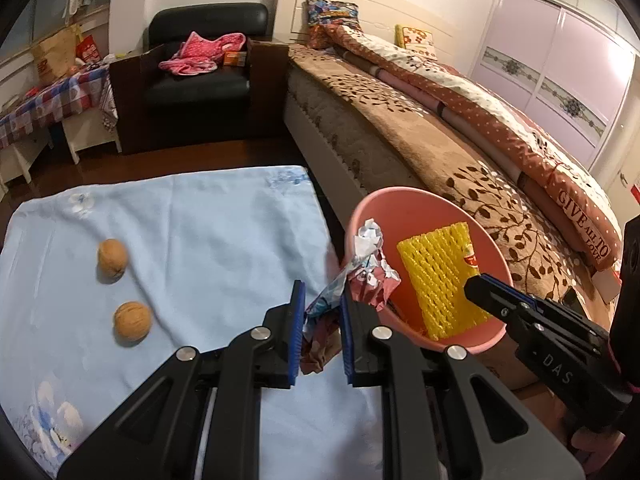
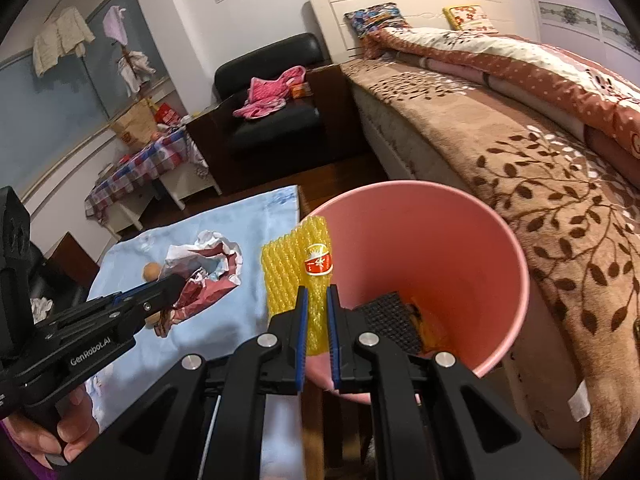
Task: Collect trash
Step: 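Carry the wrapper and yellow mesh sleeve over the pink bucket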
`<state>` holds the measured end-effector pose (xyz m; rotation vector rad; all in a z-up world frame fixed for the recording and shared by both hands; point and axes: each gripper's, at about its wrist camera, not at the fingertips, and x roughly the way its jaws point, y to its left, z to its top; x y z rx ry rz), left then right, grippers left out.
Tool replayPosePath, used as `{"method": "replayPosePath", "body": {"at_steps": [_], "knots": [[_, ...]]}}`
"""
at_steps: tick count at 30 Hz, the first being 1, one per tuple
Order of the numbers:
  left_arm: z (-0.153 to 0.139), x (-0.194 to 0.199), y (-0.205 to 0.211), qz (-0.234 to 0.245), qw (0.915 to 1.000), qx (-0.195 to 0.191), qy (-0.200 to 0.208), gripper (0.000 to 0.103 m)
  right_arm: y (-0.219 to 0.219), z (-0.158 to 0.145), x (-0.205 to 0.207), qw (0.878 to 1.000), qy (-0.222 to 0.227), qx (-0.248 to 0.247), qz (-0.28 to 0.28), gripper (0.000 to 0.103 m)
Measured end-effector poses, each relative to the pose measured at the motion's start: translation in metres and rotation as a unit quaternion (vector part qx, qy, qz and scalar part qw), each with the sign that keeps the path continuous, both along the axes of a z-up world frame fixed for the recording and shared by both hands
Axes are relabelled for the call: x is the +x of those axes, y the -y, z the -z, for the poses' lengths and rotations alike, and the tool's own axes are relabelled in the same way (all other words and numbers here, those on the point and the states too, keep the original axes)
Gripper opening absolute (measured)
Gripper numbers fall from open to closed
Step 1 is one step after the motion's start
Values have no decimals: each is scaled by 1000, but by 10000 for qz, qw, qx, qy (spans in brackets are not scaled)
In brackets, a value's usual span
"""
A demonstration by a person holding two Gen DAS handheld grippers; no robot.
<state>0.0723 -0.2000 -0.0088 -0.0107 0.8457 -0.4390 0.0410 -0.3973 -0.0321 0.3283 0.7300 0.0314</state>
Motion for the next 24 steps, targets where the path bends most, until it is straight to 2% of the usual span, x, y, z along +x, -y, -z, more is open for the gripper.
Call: {"method": "replayPosePath", "body": {"at_steps": [24], "knots": [[18,11,78,379,9983,442,103,16,39,18,-4,9980,-110,-207,585,9]]}}
